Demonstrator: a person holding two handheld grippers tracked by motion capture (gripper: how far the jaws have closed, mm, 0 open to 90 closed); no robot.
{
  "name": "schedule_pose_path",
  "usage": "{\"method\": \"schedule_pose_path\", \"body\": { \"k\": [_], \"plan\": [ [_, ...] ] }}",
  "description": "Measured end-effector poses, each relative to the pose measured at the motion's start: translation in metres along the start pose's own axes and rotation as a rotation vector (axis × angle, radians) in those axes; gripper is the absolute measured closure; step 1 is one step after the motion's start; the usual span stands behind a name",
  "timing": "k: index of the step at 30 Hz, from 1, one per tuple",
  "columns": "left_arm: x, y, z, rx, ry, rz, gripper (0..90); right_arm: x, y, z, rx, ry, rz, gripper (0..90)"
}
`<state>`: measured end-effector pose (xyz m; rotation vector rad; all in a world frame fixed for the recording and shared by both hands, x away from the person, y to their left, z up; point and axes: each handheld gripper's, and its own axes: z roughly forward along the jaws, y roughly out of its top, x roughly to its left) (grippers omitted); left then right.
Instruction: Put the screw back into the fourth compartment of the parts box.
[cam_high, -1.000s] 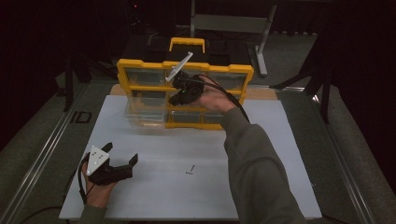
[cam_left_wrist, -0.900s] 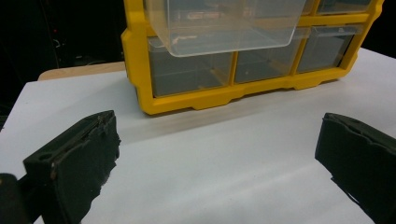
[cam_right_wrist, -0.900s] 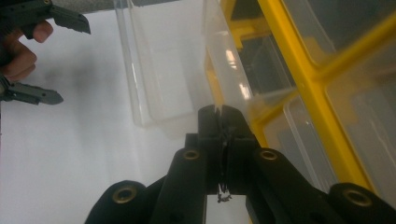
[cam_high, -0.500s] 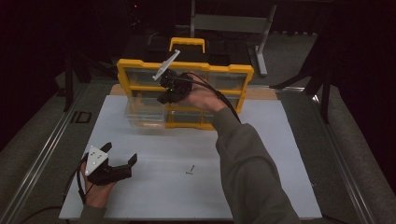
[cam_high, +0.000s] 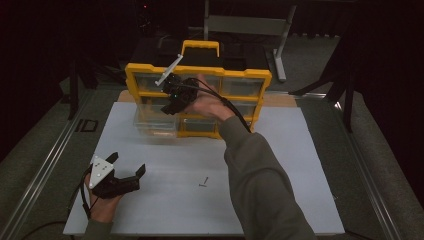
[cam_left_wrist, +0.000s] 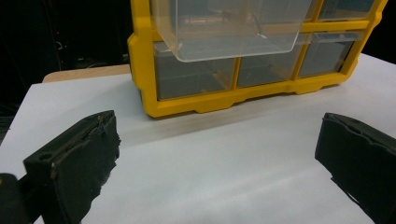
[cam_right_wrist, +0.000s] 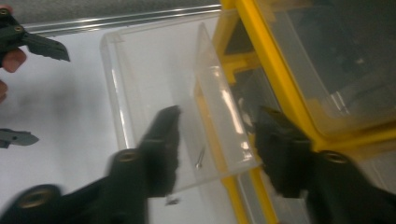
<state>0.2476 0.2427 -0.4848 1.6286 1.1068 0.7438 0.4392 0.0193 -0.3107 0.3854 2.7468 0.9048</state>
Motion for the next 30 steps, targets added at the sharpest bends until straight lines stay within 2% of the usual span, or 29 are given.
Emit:
{"method": "schedule_pose_path", "body": {
  "k": [1,4,6,11,19,25,30],
  "plan": [
    [0.000,0.000,0.000,0.000,0.001,0.000,0.5,0.000,-0.001,-0.001,0.004,-0.011,0.003,39.4],
    [0.000,0.000,0.000,0.001,0.003,0.001,0.4,0.001,-0.003,-0.003,0.004,-0.016,0.007,37.2],
    [0.001,0.000,0.000,0.002,0.002,0.001,0.5,0.003,-0.007,-0.008,-0.017,-0.024,0.006,30.7],
    [0.000,0.000,0.001,0.006,0.000,0.004,0.4,0.007,-0.016,-0.015,-0.011,-0.040,0.009,24.4],
    [0.000,0.000,0.000,-0.001,0.014,0.002,0.4,0.013,-0.033,-0.020,-0.024,-0.036,0.020,19.5],
    [0.000,0.000,0.000,-0.002,0.016,0.002,0.3,0.020,-0.042,-0.020,0.021,-0.051,0.026,14.6],
    [0.000,0.000,0.000,-0.006,0.012,0.000,0.3,0.023,-0.048,-0.022,0.025,-0.046,0.031,14.7]
  ]
}}
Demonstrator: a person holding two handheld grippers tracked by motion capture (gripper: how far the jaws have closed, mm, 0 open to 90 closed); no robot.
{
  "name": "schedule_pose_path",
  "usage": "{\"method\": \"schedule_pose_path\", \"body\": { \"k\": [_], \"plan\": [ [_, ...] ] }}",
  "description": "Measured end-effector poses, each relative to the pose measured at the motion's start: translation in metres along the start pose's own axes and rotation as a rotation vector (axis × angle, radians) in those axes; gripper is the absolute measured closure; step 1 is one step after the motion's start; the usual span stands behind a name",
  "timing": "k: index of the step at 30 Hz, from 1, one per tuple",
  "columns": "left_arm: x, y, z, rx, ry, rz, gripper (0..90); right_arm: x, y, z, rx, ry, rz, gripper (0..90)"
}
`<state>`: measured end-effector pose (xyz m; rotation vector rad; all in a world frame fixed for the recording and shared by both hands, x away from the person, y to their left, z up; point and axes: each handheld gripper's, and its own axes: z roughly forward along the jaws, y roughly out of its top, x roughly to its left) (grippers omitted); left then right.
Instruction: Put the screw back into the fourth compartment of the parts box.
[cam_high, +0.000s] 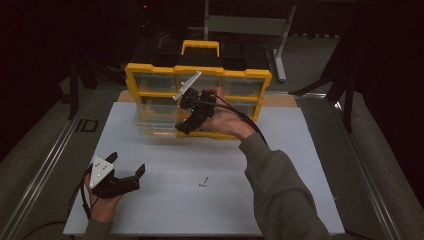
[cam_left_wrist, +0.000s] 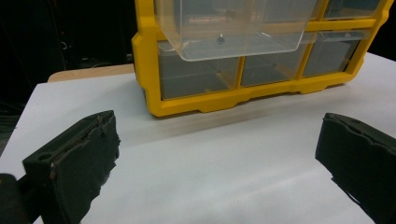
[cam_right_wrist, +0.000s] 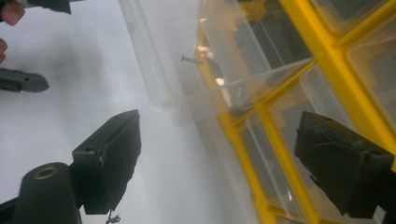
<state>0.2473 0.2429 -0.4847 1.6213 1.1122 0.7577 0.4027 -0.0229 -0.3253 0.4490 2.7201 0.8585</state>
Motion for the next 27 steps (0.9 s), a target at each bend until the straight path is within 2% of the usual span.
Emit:
{"method": "schedule_pose_path", "body": {
  "k": [7,10,16,21,27],
  "plan": [
    [-0.001,0.000,0.000,0.000,0.002,-0.003,0.2,0.007,-0.016,-0.005,-0.001,-0.017,0.018,14.5],
    [-0.001,0.000,0.001,0.004,0.000,0.003,0.2,0.010,-0.022,-0.006,0.007,-0.037,0.011,14.5],
    [-0.001,0.000,0.000,-0.001,-0.002,-0.003,0.3,0.017,-0.031,-0.005,0.015,-0.047,0.003,14.8],
    [-0.001,-0.001,0.001,0.006,-0.006,0.002,0.3,0.024,-0.038,-0.002,0.032,-0.071,-0.012,15.3],
    [-0.001,-0.001,0.000,0.006,-0.007,0.003,0.3,0.030,-0.048,0.005,0.039,-0.063,-0.013,15.6]
  ]
}}
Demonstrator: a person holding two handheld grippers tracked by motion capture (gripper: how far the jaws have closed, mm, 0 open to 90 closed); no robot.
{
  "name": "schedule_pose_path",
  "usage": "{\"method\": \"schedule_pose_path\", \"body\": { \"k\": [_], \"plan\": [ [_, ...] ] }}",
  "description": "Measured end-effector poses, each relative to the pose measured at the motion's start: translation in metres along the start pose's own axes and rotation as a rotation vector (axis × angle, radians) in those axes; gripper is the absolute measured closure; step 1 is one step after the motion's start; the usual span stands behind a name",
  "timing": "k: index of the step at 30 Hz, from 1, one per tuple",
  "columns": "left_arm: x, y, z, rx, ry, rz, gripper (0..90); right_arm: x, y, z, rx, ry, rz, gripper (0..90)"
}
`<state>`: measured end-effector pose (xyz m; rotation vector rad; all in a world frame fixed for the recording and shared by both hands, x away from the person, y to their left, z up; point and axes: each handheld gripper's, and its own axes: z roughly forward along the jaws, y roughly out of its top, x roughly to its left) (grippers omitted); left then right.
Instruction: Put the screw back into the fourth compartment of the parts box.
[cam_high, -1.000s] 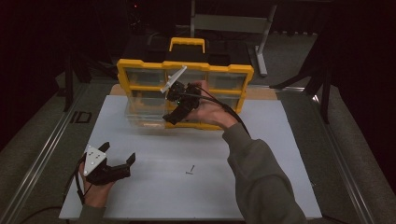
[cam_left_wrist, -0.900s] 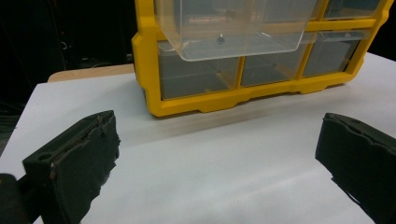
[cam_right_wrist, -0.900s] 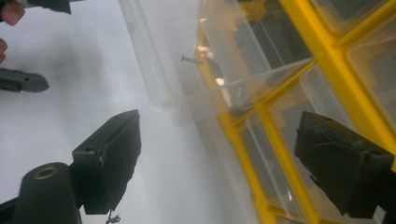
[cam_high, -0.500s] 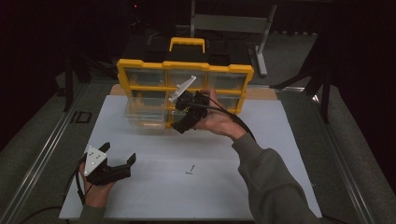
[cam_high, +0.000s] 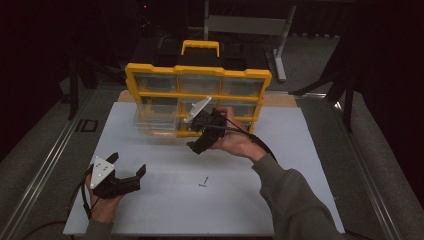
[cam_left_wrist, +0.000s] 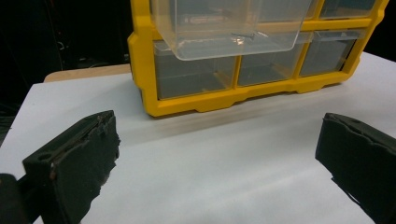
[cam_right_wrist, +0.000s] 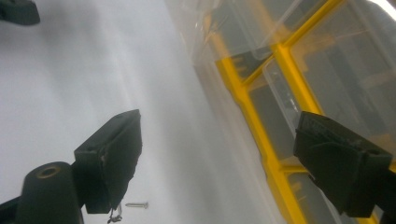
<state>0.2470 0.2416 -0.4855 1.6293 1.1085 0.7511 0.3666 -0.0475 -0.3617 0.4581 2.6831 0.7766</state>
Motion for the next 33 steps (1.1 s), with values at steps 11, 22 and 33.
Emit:
{"method": "schedule_pose_path", "body": {
  "k": [11,22,33],
  "plan": [
    [-0.001,0.000,0.001,0.002,-0.006,0.006,0.2,0.015,-0.023,0.007,0.008,0.007,-0.003,16.6],
    [-0.004,0.000,0.002,0.006,-0.011,0.017,0.3,0.023,-0.054,0.021,0.030,0.035,0.032,17.2],
    [-0.004,0.000,0.002,0.009,-0.010,0.018,0.3,0.036,-0.071,0.037,0.077,0.067,0.044,19.7]
  ]
}}
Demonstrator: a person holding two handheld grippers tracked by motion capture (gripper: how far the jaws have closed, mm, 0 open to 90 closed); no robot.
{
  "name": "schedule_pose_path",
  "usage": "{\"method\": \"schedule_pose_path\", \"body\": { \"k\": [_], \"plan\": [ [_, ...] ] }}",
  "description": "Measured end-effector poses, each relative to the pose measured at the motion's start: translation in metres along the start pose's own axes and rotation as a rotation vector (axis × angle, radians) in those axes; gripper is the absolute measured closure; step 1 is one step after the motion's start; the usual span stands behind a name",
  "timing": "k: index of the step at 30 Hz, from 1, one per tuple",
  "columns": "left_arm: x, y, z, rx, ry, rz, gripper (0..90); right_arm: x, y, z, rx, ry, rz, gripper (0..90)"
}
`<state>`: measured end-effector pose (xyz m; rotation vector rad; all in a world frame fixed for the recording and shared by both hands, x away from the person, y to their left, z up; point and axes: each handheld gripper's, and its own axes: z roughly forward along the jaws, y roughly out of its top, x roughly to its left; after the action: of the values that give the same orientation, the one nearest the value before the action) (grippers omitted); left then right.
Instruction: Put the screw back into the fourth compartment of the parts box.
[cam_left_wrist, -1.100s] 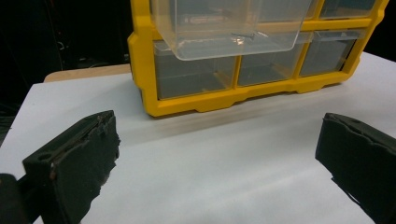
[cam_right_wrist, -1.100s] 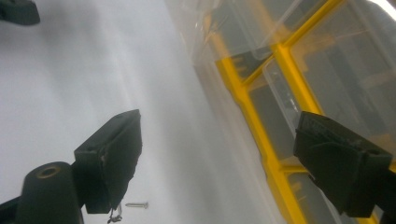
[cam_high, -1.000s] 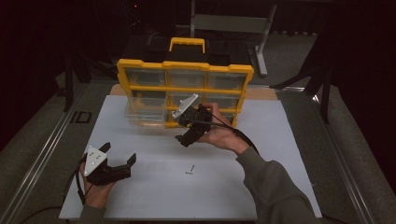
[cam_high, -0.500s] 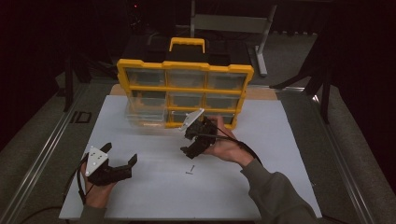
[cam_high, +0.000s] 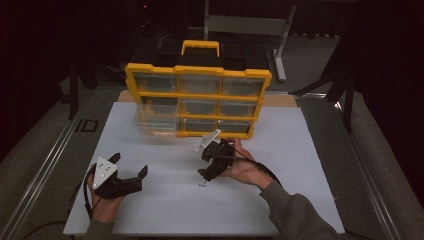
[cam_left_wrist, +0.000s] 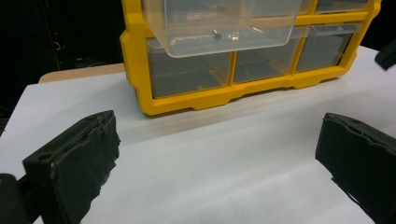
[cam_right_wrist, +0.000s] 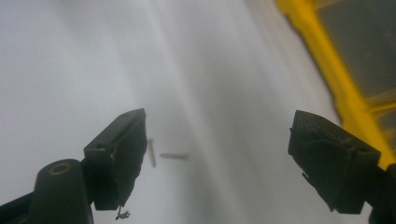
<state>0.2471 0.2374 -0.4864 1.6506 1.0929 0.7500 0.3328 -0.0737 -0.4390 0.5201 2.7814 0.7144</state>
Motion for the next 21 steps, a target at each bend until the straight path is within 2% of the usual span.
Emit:
{"method": "schedule_pose_path", "body": {
  "k": [4,11,21],
  "plan": [
    [0.000,0.000,0.000,-0.001,0.000,0.000,0.3,0.006,-0.004,0.007,-0.004,0.022,-0.007,21.1],
    [0.000,0.000,0.000,0.001,-0.001,0.000,0.3,0.014,-0.011,0.023,0.031,0.054,-0.017,24.2],
    [0.000,0.000,0.000,0.000,-0.002,0.000,0.3,0.025,-0.012,0.038,0.067,0.107,-0.089,34.9]
  ]
}}
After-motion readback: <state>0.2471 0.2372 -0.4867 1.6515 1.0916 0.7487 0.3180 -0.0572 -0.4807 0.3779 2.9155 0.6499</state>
